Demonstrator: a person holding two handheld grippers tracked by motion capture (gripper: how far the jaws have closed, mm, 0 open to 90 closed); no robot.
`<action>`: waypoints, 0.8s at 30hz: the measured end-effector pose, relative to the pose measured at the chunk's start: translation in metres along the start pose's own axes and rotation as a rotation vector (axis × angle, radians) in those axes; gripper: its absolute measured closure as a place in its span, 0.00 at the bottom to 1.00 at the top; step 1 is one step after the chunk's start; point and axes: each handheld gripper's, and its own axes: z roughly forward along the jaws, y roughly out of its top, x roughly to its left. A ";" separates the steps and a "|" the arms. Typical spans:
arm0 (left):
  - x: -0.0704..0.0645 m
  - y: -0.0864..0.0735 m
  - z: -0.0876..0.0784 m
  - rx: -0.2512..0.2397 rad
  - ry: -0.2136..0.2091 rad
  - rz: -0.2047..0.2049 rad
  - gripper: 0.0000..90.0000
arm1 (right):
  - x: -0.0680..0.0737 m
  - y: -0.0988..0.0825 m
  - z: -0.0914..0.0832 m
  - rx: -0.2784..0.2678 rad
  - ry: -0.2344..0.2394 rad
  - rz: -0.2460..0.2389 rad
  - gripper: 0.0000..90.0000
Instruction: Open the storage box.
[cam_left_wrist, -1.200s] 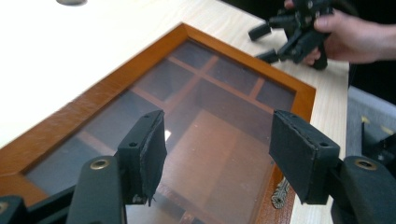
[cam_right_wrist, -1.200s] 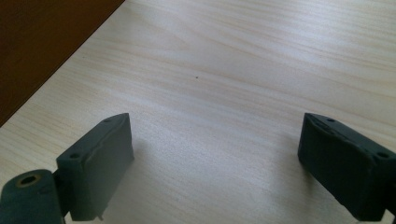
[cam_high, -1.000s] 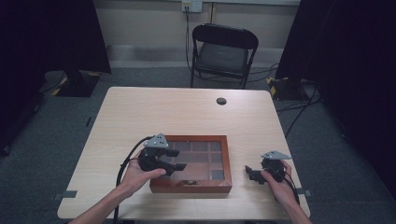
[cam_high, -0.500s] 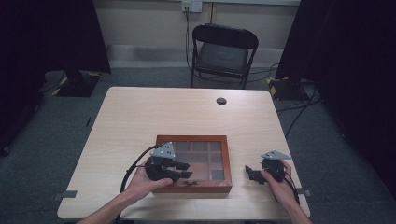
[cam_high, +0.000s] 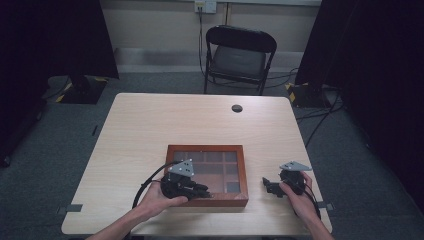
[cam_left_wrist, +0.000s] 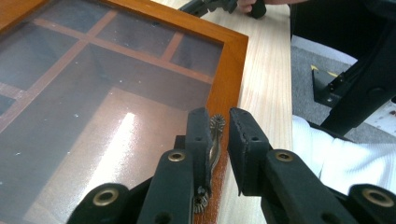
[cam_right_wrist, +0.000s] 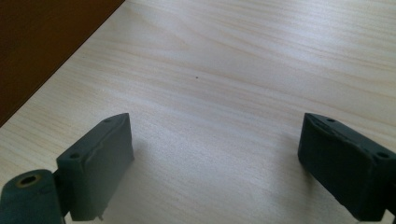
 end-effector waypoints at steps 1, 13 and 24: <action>-0.001 -0.001 0.001 -0.001 0.014 0.000 0.87 | 0.000 0.000 0.000 0.000 0.000 0.000 0.11; -0.004 -0.003 0.008 0.027 0.049 0.043 0.89 | 0.000 0.000 0.000 0.000 0.000 0.000 0.11; -0.006 -0.003 0.008 0.026 0.060 0.041 0.90 | 0.000 0.000 0.000 0.001 0.000 0.000 0.11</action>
